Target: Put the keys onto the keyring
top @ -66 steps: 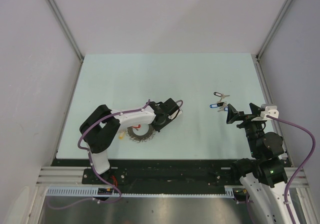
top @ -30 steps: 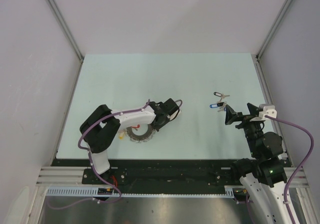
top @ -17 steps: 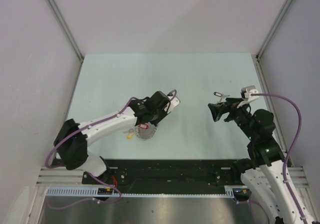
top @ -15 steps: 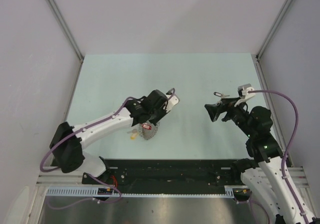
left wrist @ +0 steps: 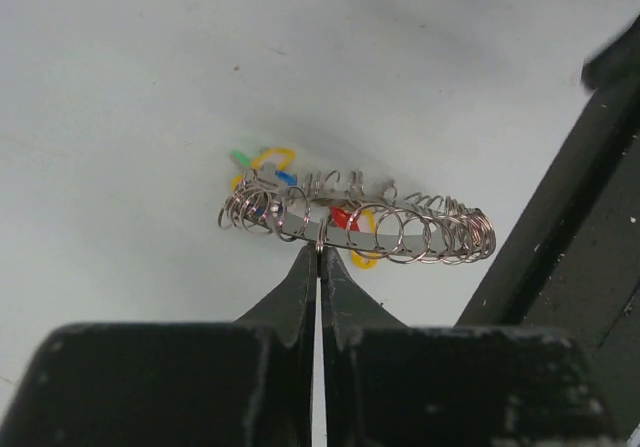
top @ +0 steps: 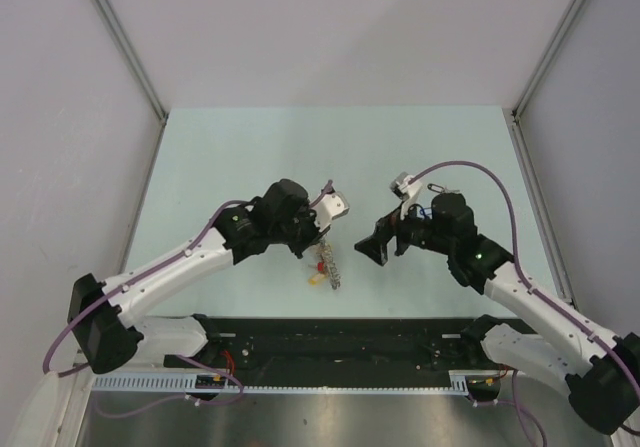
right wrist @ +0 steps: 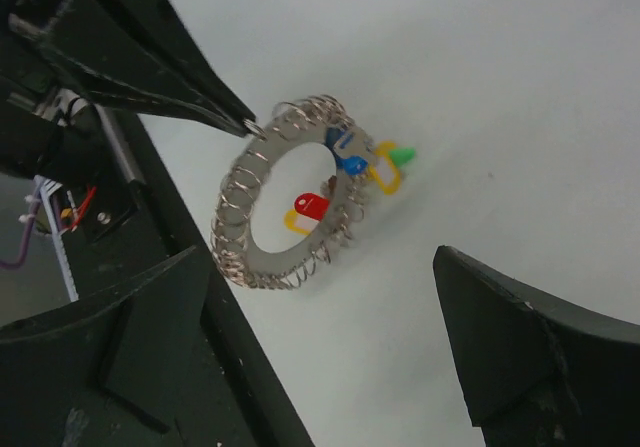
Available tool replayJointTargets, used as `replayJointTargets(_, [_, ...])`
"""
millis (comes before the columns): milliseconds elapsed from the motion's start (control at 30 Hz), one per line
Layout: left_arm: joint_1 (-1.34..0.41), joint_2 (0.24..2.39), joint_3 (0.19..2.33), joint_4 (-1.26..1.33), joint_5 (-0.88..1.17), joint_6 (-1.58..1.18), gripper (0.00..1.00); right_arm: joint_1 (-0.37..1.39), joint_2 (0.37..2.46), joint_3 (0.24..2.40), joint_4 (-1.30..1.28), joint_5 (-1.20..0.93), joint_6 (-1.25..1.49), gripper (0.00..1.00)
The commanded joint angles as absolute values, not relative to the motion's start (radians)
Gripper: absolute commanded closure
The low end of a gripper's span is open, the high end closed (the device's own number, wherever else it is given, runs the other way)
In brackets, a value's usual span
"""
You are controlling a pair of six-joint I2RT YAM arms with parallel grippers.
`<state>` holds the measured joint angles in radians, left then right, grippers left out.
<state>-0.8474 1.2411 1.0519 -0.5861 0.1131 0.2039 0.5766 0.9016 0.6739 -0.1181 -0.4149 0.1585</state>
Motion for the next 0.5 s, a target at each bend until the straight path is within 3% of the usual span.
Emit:
replayJointTargets(0, [-0.841, 1.164, 1.040, -0.541, 0.219, 0.253, 1.00, 0.643, 0.969, 0.696, 0.110, -0.515, 0.077, 0.01])
replayJointTargets(233, [-0.839, 1.131, 1.017, -0.526, 0.319, 0.262, 1.00, 0.667, 1.094, 0.667, 0.346, -0.716, 0.072, 0.23])
replayJointTargets(367, [-0.835, 1.112, 1.009, -0.520, 0.357, 0.264, 1.00, 0.663, 1.138, 0.669, 0.429, -0.799, 0.066, 0.47])
replayJointTargets(467, [-0.827, 1.098, 1.005, -0.503, 0.391, 0.262, 1.00, 0.661, 1.163, 0.669, 0.449, -0.850, 0.064, 0.49])
